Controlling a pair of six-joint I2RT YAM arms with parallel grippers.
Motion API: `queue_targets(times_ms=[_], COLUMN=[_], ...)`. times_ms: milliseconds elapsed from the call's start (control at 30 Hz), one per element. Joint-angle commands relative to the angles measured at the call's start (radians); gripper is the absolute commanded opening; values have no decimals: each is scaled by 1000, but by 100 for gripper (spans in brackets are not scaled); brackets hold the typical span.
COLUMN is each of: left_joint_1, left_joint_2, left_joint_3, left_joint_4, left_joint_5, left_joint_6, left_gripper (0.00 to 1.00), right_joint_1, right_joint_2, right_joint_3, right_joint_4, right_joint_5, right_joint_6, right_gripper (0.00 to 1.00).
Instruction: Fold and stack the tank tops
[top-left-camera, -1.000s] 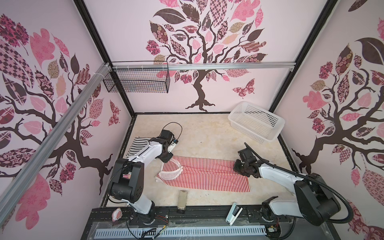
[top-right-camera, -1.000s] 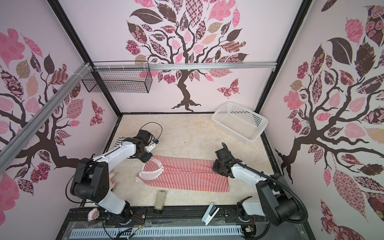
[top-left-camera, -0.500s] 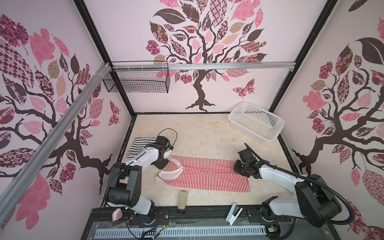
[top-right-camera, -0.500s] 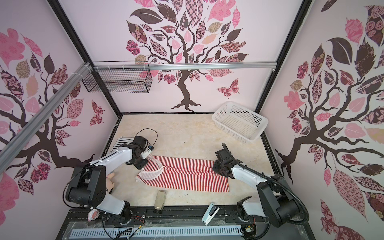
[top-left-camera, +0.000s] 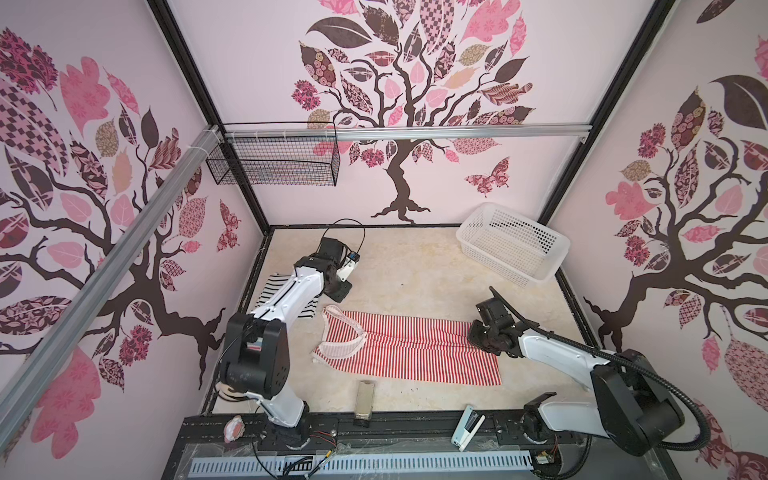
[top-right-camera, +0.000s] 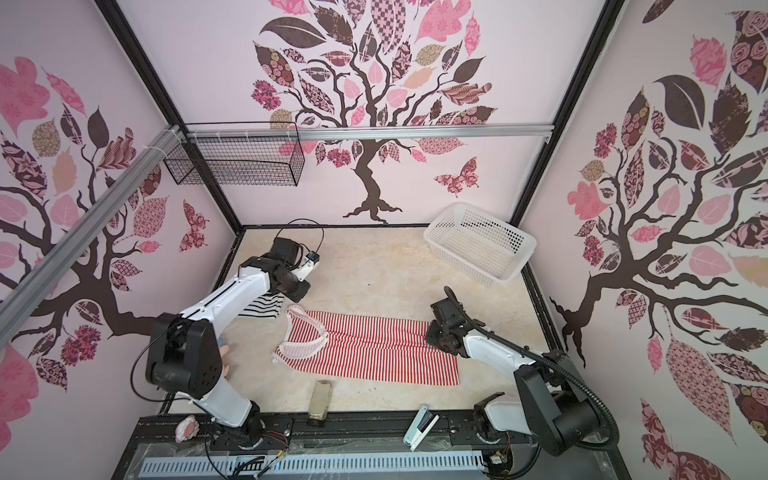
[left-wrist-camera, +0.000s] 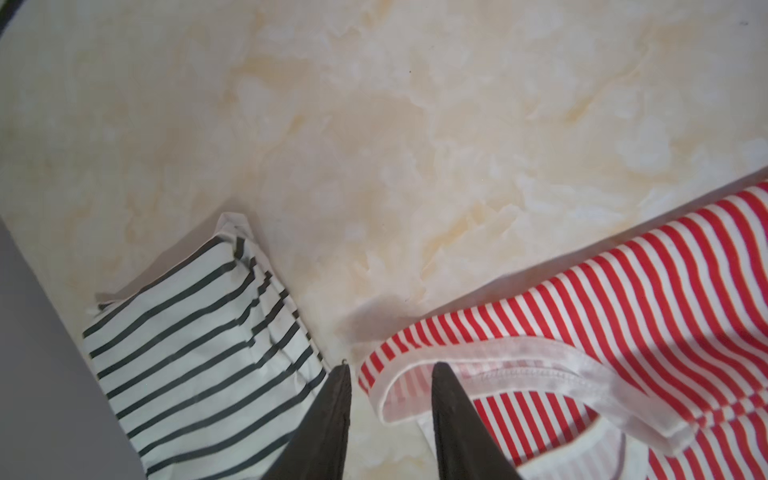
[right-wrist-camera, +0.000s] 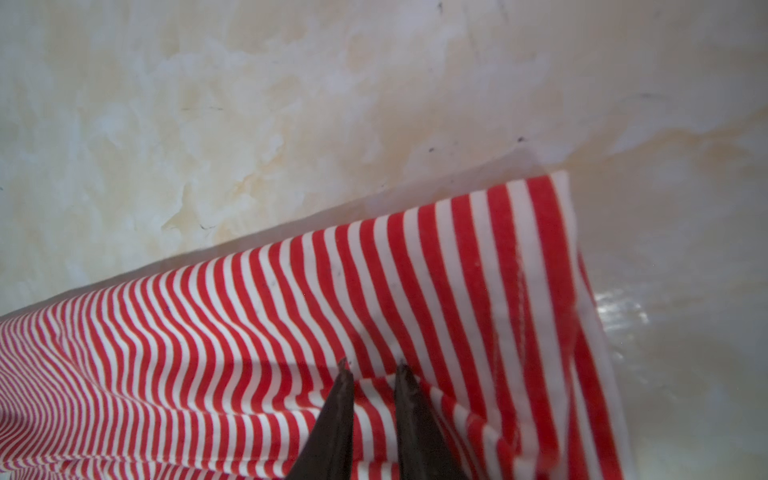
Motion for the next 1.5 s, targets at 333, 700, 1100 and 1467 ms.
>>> queue_targets(times_ms=[333,700,1100,1467], left_joint_1=[-21,58,71,50], left_joint_2=[113,-14,-62,78], left_joint_3=[-31,-213,-380,-199], left_joint_4=[35,43,148,110], left_joint_5=[-64,-47,-113,-97], left_joint_6=[4,27,29,28], left_gripper=[35,35,35,36], right_joint_1=[3,3,2,-32], right_joint_2=[13,29,8,-90], right_joint_3=[-36,-25,-40,-85], right_joint_4=[-110,-113,-136,-205], right_joint_5=[40,35,44,90], right_joint_6=[3,-5,-13,4], right_gripper=[23,23,23,24])
